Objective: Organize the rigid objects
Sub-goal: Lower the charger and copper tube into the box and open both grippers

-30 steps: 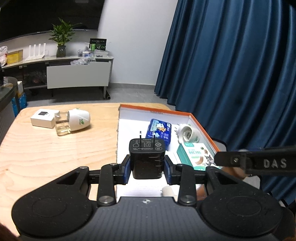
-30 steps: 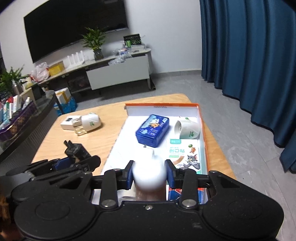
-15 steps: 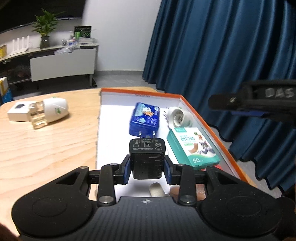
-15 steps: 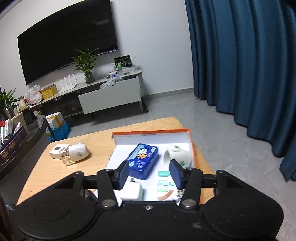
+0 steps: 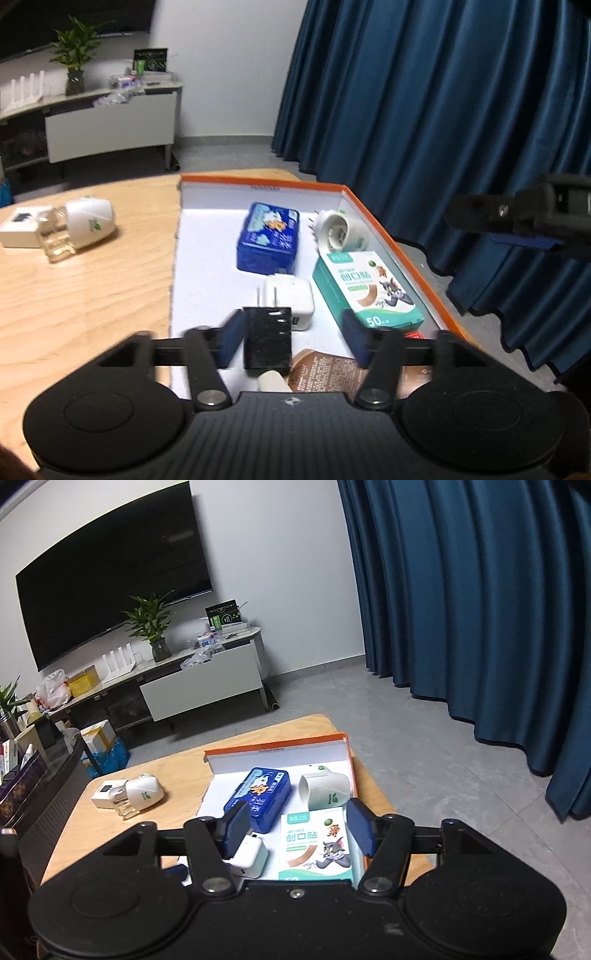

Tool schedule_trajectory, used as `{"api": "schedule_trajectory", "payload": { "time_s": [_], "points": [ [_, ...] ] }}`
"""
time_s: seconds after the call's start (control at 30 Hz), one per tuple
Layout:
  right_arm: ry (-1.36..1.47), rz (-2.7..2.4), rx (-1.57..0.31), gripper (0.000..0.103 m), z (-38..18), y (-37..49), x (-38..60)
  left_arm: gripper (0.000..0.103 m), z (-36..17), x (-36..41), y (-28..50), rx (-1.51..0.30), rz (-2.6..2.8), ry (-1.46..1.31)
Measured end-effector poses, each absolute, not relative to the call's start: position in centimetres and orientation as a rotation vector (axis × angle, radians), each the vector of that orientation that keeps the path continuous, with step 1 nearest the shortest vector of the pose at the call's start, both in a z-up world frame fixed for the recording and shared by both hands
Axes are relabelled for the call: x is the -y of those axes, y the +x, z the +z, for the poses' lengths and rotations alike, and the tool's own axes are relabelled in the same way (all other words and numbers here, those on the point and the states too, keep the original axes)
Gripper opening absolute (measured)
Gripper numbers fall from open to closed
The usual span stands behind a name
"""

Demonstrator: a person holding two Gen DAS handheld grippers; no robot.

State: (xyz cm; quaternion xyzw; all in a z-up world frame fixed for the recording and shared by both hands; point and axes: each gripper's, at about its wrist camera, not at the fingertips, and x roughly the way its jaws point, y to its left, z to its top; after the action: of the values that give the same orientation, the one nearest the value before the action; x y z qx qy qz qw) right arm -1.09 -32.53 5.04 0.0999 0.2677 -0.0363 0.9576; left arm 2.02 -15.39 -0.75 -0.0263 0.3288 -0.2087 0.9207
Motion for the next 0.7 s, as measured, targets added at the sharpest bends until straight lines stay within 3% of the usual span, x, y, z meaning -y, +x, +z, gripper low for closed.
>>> {"api": "schedule_trajectory", "payload": {
  "time_s": [0.13, 0.2, 0.7],
  "points": [
    [0.185, -0.064, -0.544, 0.075, 5.5, -1.4, 31.4, 0.082, 0.7, 14.8, 1.6, -0.654, -0.356, -0.029],
    [0.175, -0.055, -0.547, 0.083, 5.7, -1.6, 30.7, 0.086, 1.4, 14.1, 1.3, -0.642, -0.317, -0.029],
    [0.11, 0.072, -0.573, 0.086, 6.7, -1.8, 24.4, 0.09, 3.9, 7.3, -0.3, -0.618, -0.124, -0.067]
  ]
}}
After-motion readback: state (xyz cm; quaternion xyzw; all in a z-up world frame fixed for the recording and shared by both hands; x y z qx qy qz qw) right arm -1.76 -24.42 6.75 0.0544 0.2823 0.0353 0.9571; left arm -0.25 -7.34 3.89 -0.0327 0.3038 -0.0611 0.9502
